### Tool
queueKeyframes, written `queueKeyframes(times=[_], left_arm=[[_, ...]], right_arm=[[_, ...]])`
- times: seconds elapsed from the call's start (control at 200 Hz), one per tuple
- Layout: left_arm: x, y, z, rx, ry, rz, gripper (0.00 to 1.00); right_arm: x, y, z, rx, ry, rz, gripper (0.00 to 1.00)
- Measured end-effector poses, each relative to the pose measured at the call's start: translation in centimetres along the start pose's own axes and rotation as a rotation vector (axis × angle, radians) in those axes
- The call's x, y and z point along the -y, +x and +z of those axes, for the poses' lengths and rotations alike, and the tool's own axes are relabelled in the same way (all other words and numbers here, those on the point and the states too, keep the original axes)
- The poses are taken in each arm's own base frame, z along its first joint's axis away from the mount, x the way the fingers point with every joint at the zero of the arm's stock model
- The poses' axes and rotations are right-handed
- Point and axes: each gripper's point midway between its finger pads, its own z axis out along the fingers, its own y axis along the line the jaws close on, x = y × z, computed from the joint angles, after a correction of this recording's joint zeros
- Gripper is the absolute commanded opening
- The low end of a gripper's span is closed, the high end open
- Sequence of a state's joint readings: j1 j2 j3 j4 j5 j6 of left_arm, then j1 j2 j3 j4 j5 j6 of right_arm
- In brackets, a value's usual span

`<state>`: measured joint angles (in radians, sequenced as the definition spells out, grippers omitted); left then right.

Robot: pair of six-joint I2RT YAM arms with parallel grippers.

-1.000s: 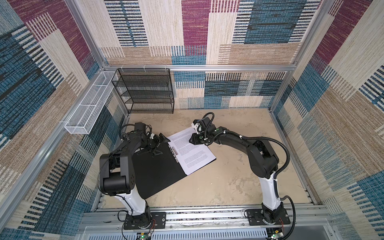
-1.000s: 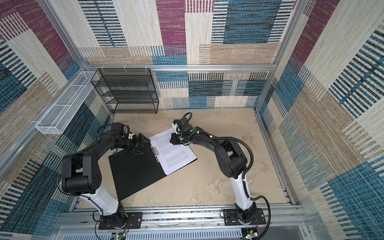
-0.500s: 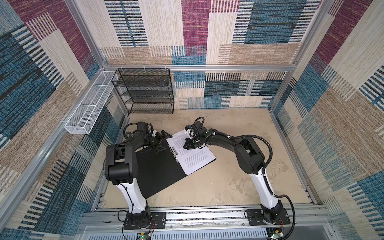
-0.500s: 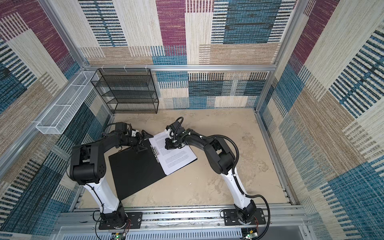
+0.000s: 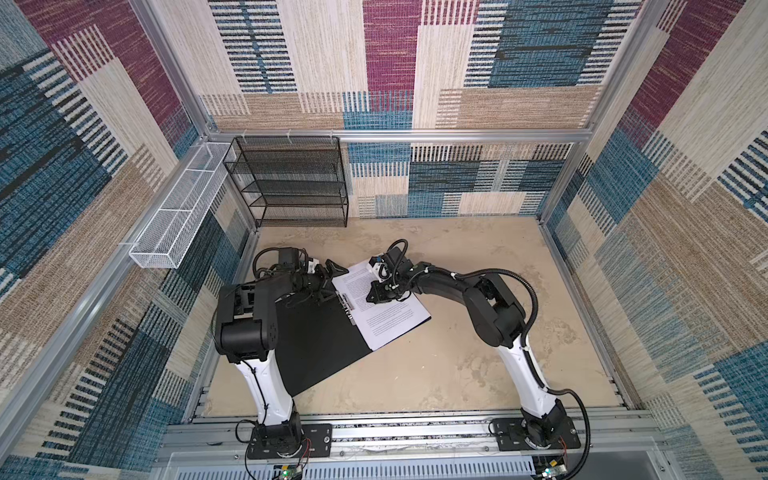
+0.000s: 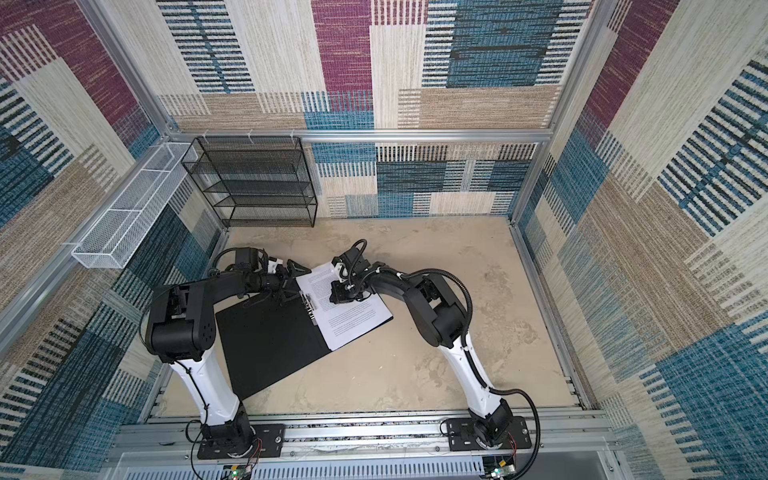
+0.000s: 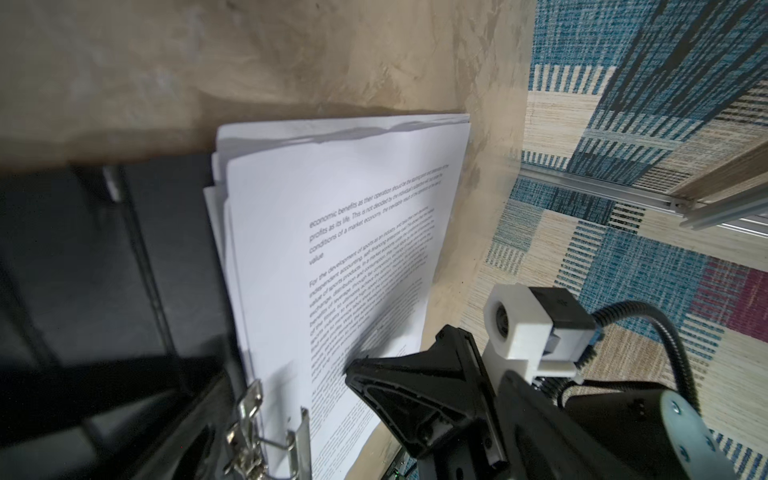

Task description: Put the files into the folder

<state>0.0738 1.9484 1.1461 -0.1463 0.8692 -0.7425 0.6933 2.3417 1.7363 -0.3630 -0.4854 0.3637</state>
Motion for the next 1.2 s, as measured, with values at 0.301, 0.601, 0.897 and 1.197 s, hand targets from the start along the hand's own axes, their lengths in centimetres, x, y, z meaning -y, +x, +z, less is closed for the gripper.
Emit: queueKeyframes(times=[0.301, 0.601, 0.897, 1.197], left_arm=[[0.8, 0.3, -0.1, 0.011, 0.051, 0.008, 0.99], [3.5, 2.2, -2.3, 0.029, 0.121, 0.039, 0.99], [4.6, 6.8, -3.1, -0.037, 0.172, 0.039, 0.99], [13.8, 4.5, -10.6, 0.151, 0.114, 0.237, 0.99]], right_arm=[[-0.2, -0.1, 0.4, 0.009, -0.026, -0.004, 0.07], [-0.4, -0.2, 0.7, 0.014, -0.045, -0.011, 0.07], [-0.6, -0.2, 0.9, 0.018, -0.069, -0.004, 0.07], [-0.9, -0.2, 0.4, 0.016, -0.062, 0.001, 0.07]])
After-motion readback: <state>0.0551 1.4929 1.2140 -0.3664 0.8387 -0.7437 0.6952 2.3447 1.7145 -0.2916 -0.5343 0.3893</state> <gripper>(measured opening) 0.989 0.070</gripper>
